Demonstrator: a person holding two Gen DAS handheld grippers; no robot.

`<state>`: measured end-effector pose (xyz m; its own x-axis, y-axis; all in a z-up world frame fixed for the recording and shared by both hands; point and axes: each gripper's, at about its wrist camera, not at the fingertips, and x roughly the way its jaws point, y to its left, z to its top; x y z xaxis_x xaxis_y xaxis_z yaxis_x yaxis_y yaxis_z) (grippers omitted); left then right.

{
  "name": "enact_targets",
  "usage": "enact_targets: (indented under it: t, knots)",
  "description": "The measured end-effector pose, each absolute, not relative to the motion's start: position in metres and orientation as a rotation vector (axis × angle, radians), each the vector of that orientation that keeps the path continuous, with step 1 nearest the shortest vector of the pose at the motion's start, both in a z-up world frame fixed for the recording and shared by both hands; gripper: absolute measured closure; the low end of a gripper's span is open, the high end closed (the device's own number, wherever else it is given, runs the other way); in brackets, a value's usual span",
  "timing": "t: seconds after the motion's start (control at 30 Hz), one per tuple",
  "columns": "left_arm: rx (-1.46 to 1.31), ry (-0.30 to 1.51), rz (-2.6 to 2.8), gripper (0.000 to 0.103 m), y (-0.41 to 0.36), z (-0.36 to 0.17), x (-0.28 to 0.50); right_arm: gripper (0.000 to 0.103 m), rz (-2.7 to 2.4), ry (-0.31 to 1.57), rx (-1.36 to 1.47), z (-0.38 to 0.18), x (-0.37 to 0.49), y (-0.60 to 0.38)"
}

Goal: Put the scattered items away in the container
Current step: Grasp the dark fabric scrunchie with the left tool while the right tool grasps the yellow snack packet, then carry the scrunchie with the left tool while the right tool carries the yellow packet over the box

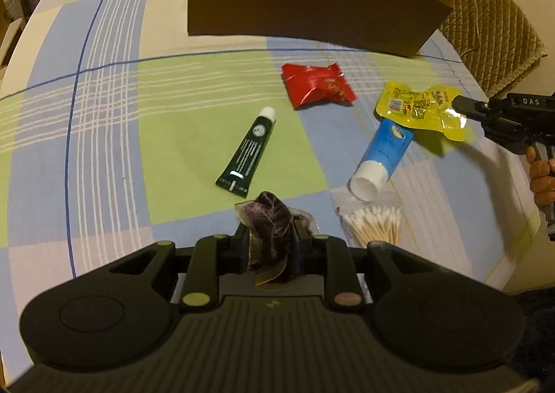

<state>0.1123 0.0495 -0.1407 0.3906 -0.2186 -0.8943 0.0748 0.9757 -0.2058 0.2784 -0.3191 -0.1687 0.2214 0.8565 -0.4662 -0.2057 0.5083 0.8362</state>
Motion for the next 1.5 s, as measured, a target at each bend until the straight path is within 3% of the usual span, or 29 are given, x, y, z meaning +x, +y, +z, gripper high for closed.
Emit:
enact_targets:
  t: [0.8, 1.5]
  knots:
    - [-0.127, 0.947, -0.222, 0.085, 0.045, -0.063, 0.137, 0.100, 0.804, 0.937, 0.846, -0.085, 0.284, -0.338]
    - [-0.015, 0.791, -0.208, 0.085, 0.043, -0.005, 0.249, 0.100, 0.793, 0.832, 0.875, -0.045, 0.350, -0.311]
